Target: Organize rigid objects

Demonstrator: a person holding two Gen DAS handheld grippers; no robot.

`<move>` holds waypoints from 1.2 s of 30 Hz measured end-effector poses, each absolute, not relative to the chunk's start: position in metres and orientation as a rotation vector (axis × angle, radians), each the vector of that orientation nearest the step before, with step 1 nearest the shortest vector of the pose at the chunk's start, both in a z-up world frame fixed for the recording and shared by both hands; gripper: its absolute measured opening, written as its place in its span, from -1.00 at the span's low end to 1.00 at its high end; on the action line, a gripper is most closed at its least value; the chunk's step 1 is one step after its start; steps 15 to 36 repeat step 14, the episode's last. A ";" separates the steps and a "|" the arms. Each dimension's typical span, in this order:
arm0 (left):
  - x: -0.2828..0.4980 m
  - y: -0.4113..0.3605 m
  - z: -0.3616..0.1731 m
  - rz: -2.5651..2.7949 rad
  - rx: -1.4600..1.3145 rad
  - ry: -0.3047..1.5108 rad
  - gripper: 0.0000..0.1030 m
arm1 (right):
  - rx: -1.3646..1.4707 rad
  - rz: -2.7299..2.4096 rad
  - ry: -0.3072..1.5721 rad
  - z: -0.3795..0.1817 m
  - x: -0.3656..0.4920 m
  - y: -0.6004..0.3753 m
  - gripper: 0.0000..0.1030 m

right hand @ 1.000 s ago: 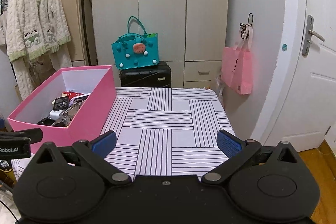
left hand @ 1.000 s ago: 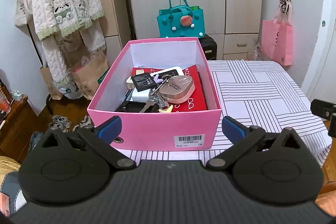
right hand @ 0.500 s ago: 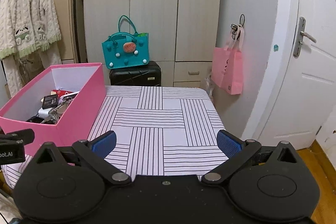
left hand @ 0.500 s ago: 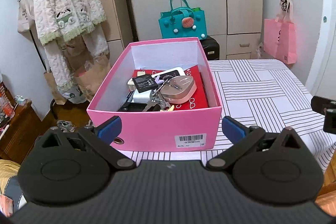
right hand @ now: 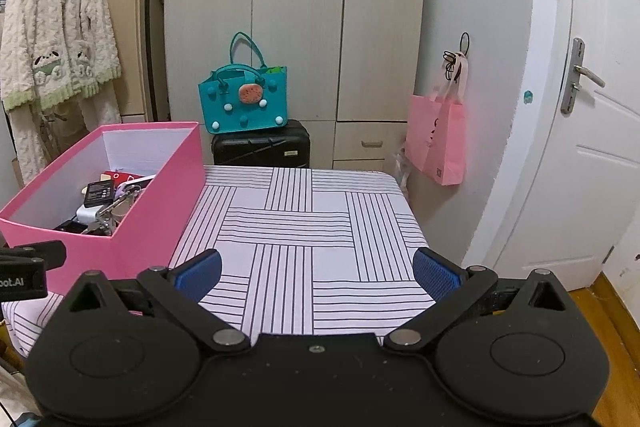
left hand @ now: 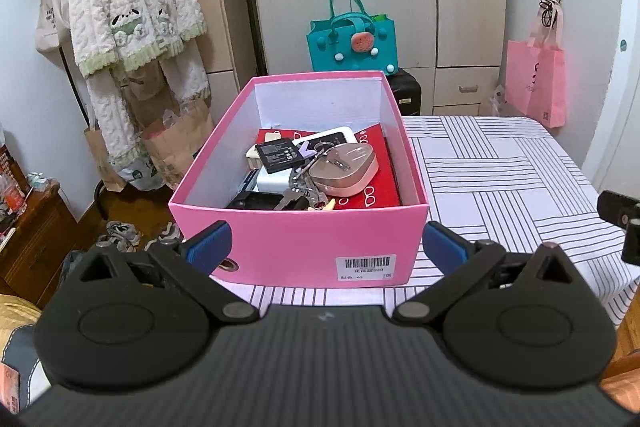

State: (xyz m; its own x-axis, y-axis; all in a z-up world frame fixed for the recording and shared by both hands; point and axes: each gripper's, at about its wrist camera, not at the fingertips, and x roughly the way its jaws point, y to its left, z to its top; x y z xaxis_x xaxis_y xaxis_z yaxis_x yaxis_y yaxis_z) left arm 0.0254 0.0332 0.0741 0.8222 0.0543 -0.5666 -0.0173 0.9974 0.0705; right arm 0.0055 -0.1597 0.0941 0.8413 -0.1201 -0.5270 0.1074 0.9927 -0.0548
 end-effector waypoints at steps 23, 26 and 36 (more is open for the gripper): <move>0.025 0.032 0.073 0.035 0.066 0.596 1.00 | -0.023 -0.125 0.566 0.092 0.008 -0.162 1.00; 0.025 0.032 0.073 0.035 0.066 0.596 1.00 | -0.023 -0.125 0.566 0.092 0.008 -0.162 1.00; 0.025 0.032 0.073 0.035 0.066 0.596 1.00 | -0.023 -0.125 0.566 0.092 0.008 -0.162 1.00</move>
